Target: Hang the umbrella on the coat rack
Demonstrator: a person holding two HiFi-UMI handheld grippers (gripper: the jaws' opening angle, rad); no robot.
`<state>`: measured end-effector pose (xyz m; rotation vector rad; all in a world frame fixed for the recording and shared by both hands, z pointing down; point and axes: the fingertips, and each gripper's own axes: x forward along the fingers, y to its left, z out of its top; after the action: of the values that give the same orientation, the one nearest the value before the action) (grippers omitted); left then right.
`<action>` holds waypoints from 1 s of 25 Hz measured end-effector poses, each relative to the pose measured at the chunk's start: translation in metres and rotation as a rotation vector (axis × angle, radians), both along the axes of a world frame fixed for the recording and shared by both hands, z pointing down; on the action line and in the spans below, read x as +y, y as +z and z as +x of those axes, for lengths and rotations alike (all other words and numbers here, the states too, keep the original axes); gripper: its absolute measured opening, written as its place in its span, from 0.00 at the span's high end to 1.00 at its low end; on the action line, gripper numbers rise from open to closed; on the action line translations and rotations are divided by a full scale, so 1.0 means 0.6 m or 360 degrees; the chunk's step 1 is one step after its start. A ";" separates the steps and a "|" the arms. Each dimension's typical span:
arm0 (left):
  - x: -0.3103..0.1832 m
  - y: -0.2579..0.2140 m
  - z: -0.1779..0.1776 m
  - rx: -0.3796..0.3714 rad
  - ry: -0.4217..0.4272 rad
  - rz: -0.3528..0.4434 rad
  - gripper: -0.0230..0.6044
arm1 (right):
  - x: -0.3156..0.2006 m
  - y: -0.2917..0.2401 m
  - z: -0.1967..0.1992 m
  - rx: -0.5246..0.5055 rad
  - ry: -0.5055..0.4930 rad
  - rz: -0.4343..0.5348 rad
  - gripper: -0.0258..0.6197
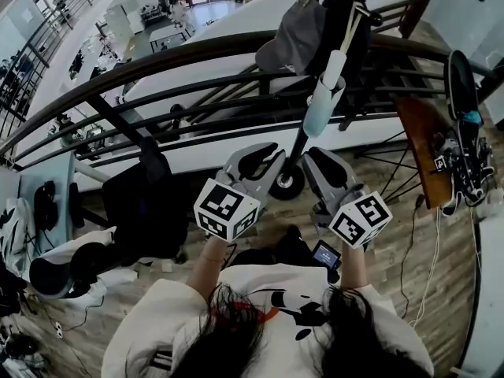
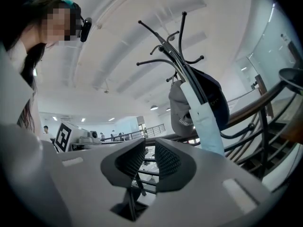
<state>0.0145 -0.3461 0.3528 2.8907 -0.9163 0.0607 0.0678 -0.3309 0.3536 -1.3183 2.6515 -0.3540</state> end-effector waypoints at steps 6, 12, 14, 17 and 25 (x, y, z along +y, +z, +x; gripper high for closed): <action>0.047 0.060 -0.043 -0.0026 0.0038 -0.0119 0.88 | 0.057 0.053 -0.035 -0.0046 0.0083 -0.0121 0.85; 0.082 0.113 -0.070 -0.0035 0.0046 -0.0244 0.88 | 0.114 0.092 -0.050 -0.0030 0.0138 -0.0239 0.85; 0.099 0.125 -0.066 -0.0037 0.0069 -0.0276 0.88 | 0.125 0.100 -0.047 -0.0032 0.0157 -0.0264 0.85; 0.126 0.136 -0.053 -0.0046 0.0111 -0.0303 0.88 | 0.137 0.107 -0.047 -0.0026 0.0163 -0.0290 0.85; 0.201 0.155 -0.021 -0.0044 0.0150 -0.0358 0.88 | 0.197 0.123 -0.046 -0.0026 0.0117 -0.0338 0.85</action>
<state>0.0021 -0.2254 0.4456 2.7276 -0.7249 0.1991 0.0400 -0.2129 0.4276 -1.4610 2.6020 -0.6486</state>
